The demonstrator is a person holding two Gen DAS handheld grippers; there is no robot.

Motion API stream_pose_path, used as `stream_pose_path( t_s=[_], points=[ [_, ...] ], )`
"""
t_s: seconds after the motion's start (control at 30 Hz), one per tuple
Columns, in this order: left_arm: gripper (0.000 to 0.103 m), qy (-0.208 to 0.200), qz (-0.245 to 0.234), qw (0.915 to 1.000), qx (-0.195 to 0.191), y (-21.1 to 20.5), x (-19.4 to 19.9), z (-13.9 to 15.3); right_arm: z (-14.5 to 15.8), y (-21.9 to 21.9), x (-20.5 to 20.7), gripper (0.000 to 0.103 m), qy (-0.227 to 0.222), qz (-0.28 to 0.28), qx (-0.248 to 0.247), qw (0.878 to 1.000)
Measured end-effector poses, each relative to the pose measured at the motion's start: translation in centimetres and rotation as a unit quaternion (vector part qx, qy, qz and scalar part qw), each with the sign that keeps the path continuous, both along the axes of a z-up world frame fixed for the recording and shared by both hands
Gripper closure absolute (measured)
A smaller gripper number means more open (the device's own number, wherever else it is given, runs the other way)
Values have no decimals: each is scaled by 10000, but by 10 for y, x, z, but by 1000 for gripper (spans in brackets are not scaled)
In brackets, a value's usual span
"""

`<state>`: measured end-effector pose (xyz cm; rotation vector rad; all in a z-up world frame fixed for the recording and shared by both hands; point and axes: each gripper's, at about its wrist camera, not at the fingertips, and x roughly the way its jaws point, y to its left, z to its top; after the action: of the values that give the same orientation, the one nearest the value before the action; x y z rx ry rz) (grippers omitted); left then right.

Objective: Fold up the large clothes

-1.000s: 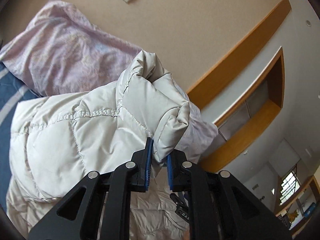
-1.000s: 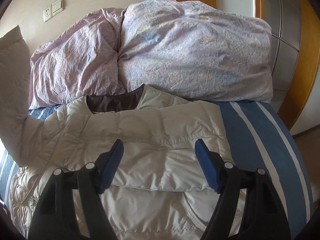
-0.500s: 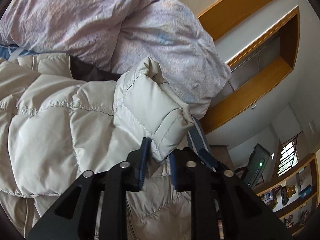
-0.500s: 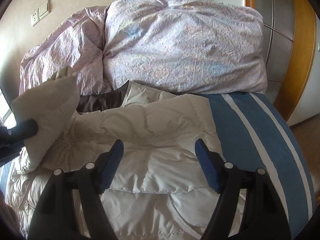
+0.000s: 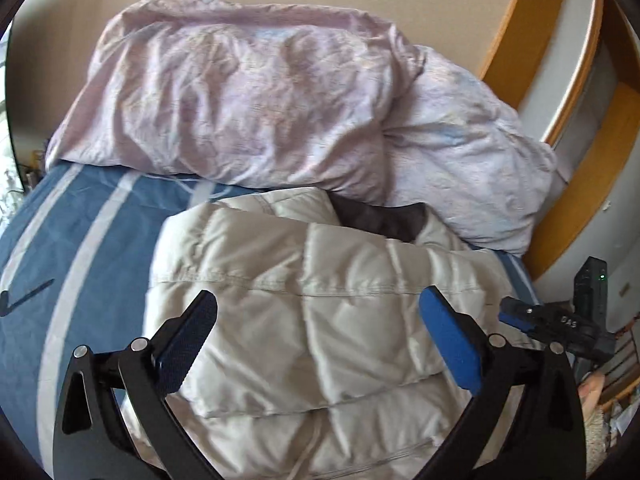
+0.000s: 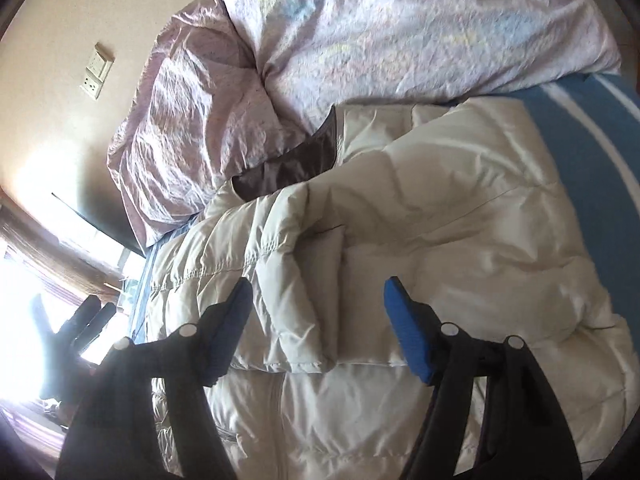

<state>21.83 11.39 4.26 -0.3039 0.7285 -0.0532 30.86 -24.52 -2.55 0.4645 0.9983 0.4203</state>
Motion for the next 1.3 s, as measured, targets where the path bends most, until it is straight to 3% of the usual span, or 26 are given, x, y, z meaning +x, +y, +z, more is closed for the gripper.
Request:
stream_pose_path(
  t_s=[0.13, 0.17, 0.2, 0.23, 0.33, 0.43, 0.53, 0.67, 0.73, 0.87, 0.97, 1.17, 1.3],
  points=[
    [1, 190, 292, 9991, 236, 22, -2, -10, -15, 23, 10, 43, 264, 119, -88, 9995],
    [1, 219, 319, 9989, 263, 25, -2, -11, -18, 27, 11, 49, 290, 137, -105, 9994],
    [1, 218, 331, 9988, 277, 26, -2, -12, -19, 35, 11, 72, 292, 213, -132, 9993],
    [1, 197, 343, 9988, 304, 27, -2, -12, -17, 41, 11, 84, 228, 261, -206, 9992],
    [1, 113, 348, 9984, 434, 24, 0, -10, 5, 49, -1, 90, -447, 120, -521, 9976],
    [1, 71, 342, 9978, 563, 21, 1, -11, 15, 49, -9, 91, -801, -170, -829, 9932],
    [1, 138, 342, 9974, 616, 20, 4, -16, -14, 54, 1, 89, -317, -236, -1356, 9900],
    [1, 243, 363, 9965, 706, 20, 5, -23, -26, 63, 0, 81, -295, -176, -1806, 9829],
    [1, 203, 405, 9956, 818, 21, 4, -22, -16, 63, -2, 69, -350, -214, -1991, 9791],
    [1, 12, 475, 9924, 1136, 20, 4, -15, 20, 47, -19, 63, -1154, -606, -1853, 9740],
    [1, -40, 463, 9892, 1390, 11, 13, -14, 38, 60, -22, 63, -1668, -360, -1853, 9677],
    [1, -77, 385, 9797, 1967, -12, 29, -24, 28, 93, -6, 65, -1706, 79, -2104, 9626],
    [1, -17, 302, 9794, 1994, -18, 38, -31, 19, 100, 3, 65, -1724, 136, -2201, 9600]
  ],
)
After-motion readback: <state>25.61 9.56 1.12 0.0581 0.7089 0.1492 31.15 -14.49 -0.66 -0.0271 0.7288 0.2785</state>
